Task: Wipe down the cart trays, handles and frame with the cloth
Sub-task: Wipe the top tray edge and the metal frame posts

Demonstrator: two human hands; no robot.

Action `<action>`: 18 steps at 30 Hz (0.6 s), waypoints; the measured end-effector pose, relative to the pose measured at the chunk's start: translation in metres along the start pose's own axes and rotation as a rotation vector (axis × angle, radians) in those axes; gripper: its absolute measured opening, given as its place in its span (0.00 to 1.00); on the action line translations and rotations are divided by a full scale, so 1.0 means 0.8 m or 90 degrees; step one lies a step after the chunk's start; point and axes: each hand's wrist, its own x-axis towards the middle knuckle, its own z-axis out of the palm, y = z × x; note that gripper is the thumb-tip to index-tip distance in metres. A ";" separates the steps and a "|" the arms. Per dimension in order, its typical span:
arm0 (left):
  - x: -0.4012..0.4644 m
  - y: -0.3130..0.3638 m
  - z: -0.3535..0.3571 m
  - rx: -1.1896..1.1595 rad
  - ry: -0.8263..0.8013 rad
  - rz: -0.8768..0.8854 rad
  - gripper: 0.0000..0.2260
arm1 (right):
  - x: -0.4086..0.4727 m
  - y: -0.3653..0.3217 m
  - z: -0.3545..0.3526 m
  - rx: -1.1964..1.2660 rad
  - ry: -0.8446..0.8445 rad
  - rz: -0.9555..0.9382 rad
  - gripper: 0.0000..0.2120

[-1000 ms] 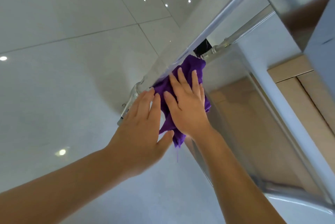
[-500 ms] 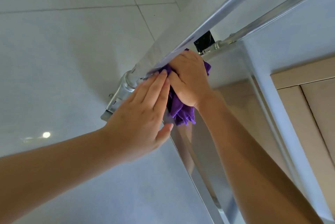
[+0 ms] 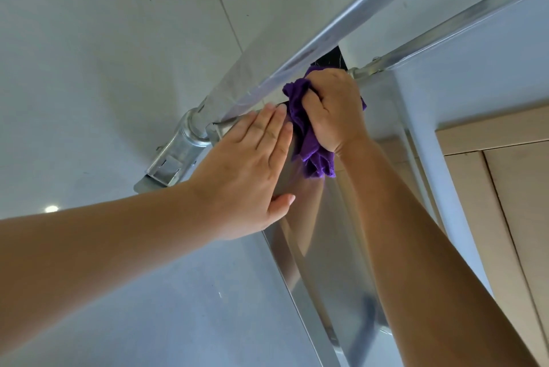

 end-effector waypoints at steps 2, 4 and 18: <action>0.000 0.000 0.001 -0.003 0.000 -0.002 0.37 | 0.002 0.007 0.000 -0.017 0.004 0.022 0.12; -0.001 0.000 0.000 -0.005 -0.004 -0.006 0.37 | 0.006 0.012 -0.001 -0.044 0.010 0.054 0.13; -0.012 -0.015 -0.008 -0.065 0.002 0.111 0.39 | 0.064 0.073 -0.012 -0.058 -0.127 0.617 0.24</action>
